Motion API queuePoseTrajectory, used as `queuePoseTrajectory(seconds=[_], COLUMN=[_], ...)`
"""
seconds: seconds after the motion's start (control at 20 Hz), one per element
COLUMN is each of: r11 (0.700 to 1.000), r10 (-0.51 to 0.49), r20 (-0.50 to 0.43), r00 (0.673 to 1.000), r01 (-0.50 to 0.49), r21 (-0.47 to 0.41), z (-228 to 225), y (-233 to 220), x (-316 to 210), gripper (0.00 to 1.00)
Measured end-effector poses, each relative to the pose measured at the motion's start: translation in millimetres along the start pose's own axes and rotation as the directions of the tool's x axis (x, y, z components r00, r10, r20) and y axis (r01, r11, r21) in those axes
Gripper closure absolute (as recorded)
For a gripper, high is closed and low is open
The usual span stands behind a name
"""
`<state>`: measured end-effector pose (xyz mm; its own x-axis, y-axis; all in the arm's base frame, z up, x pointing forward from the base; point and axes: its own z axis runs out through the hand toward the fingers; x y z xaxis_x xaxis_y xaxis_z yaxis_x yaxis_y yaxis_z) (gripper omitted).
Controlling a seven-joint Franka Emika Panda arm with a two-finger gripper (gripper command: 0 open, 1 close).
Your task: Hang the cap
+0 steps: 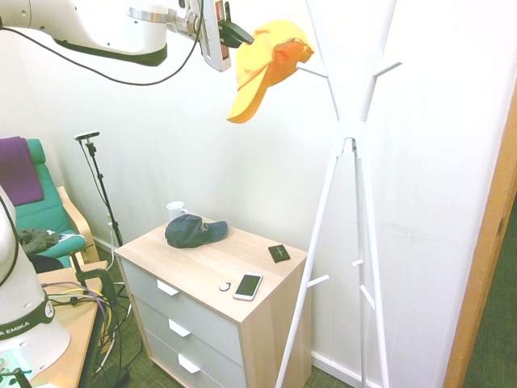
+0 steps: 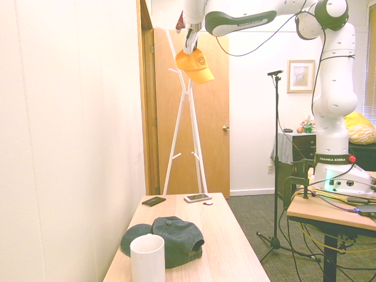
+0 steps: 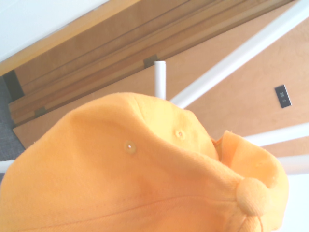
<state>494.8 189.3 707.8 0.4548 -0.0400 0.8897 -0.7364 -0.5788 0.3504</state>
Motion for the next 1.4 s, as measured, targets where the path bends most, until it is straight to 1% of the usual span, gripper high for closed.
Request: queuePoseTrajectory(seconds=[0.25,0.55,0.85,0.9,1.05,1.4], r11=[1.000,1.000,1.000,1.000,0.999,0.999], r10=[0.026,0.029,0.029,0.031,0.033,0.036], r20=[0.039,0.081,0.115,0.123,0.149,0.168], r00=[0.999,0.996,0.993,0.992,0.988,0.985], r01=[-0.025,-0.028,-0.028,-0.030,-0.034,-0.040], r21=[-0.011,-0.013,-0.012,-0.008,0.003,0.018], z=[18,47,77,79,87,98], y=[9,1,4,4,2,0], x=[0,-28,-48,-51,-63,-77], gripper=[1.00,1.00,1.00,0.00,0.00,0.00])
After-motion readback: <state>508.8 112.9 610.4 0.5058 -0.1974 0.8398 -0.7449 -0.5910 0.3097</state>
